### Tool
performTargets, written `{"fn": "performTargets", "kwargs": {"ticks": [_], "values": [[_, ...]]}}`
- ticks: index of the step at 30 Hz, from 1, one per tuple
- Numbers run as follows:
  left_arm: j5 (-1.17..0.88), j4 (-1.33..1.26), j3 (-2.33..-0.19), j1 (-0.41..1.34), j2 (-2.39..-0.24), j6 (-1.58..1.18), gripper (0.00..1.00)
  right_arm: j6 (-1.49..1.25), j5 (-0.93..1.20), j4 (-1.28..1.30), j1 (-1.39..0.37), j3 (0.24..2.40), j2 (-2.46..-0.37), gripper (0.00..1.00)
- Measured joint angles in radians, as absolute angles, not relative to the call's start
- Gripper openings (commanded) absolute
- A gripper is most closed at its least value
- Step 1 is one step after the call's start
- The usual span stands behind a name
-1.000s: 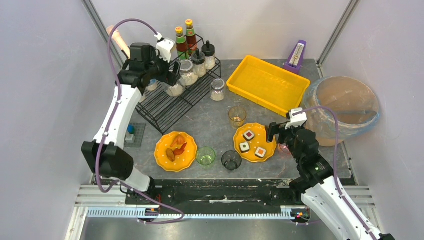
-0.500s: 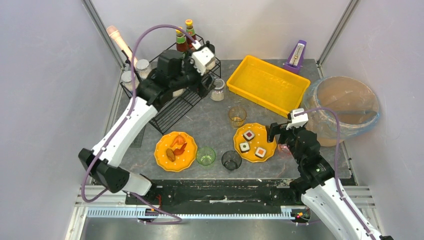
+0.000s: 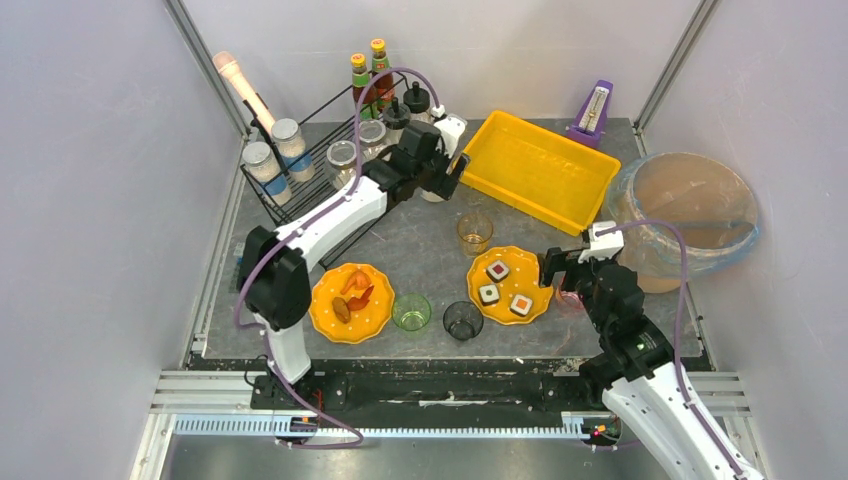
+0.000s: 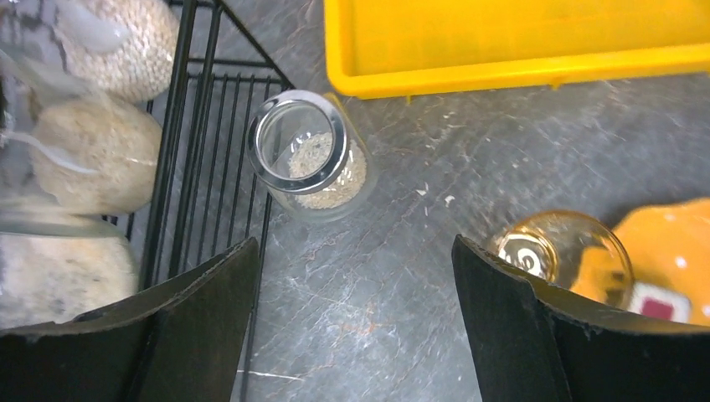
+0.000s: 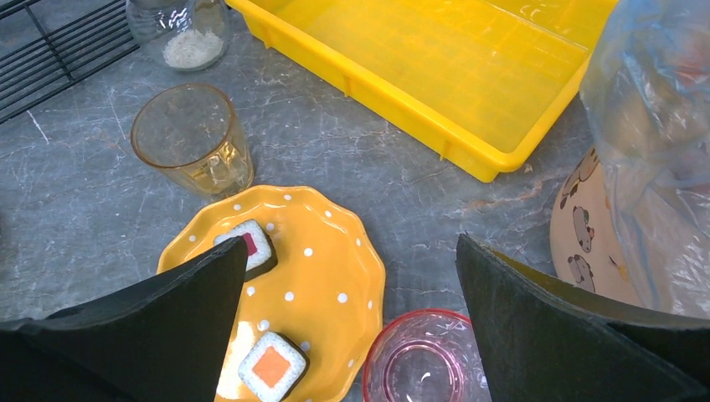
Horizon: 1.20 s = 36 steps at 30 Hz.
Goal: Clear the kitchen counter
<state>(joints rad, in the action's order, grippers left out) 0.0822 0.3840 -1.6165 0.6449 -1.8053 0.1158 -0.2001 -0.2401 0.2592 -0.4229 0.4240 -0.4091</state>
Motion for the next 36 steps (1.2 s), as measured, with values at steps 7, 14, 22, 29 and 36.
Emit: {"fn": "performTargets", "kwargs": {"ticks": [7, 14, 22, 29, 36], "values": [[0.284, 0.329, -1.645, 0.653, -1.938, -0.073, 0.90, -0.218, -0.271, 0.295, -0.423, 0.429, -0.387, 0.98], [0.426, 0.270, -1.682, 0.651, -2.043, -0.193, 0.90, -0.233, -0.298, 0.322, -0.423, 0.429, -0.374, 0.98], [0.490, 0.219, -1.725, 0.647, -2.140, -0.253, 0.90, -0.233, -0.323, 0.339, -0.423, 0.435, -0.374, 0.98], [0.491, 0.180, -1.737, 0.637, -2.164, -0.300, 0.88, -0.233, -0.339, 0.355, -0.423, 0.442, -0.374, 0.98], [0.494, 0.151, -1.763, 0.635, -2.193, -0.348, 0.71, -0.231, -0.342, 0.361, -0.423, 0.442, -0.388, 0.98]]}}
